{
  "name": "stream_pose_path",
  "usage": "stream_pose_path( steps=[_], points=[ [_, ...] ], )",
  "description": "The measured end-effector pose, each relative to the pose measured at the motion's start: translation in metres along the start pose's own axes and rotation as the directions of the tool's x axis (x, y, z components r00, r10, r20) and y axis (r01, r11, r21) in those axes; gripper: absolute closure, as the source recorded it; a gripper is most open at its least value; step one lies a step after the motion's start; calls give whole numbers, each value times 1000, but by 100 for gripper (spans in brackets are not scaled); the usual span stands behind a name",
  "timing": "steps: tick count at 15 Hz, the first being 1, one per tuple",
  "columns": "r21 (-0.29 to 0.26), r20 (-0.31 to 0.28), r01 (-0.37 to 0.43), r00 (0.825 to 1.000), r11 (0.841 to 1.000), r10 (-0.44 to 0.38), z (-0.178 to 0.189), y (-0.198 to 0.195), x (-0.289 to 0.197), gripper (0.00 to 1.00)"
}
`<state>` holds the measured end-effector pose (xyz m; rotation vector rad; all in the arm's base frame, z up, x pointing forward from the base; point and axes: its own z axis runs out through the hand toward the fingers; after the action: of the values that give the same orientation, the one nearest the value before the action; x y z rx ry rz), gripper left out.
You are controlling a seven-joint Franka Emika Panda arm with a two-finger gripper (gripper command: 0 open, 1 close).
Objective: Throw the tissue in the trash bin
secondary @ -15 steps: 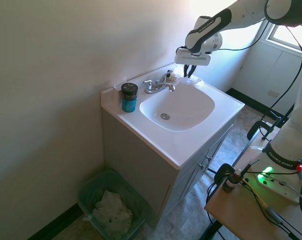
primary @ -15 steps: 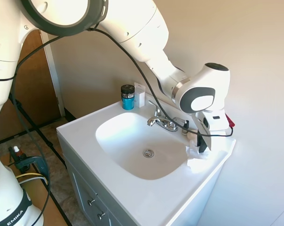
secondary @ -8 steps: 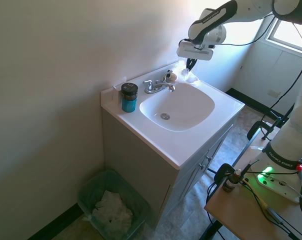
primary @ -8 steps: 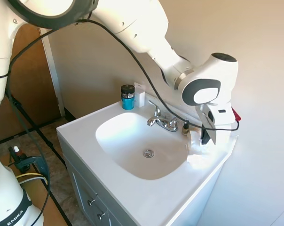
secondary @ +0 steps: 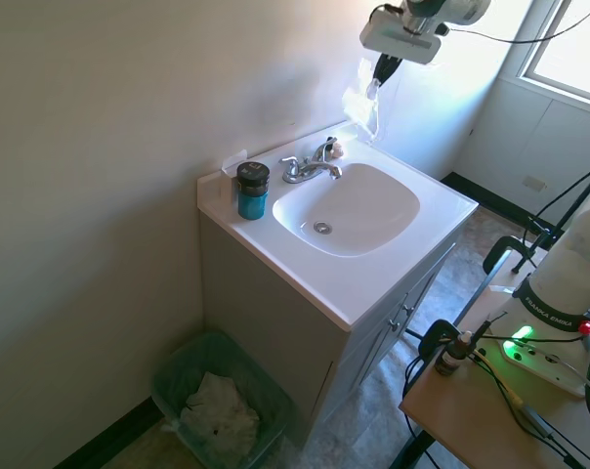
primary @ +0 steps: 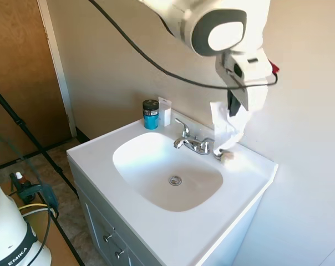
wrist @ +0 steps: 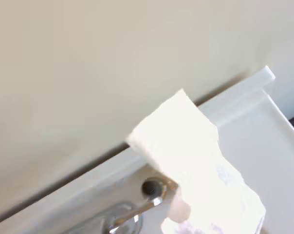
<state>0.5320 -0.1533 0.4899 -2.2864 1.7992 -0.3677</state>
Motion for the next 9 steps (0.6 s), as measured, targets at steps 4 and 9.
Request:
stream_pose_path(
  steps=[4, 9],
  points=[
    [31, -39, 138, 990, 990, -137, -64, -14, -116, 100],
    [24, -93, 287, 954, 958, -283, -78, -23, -281, 100]
  ],
)
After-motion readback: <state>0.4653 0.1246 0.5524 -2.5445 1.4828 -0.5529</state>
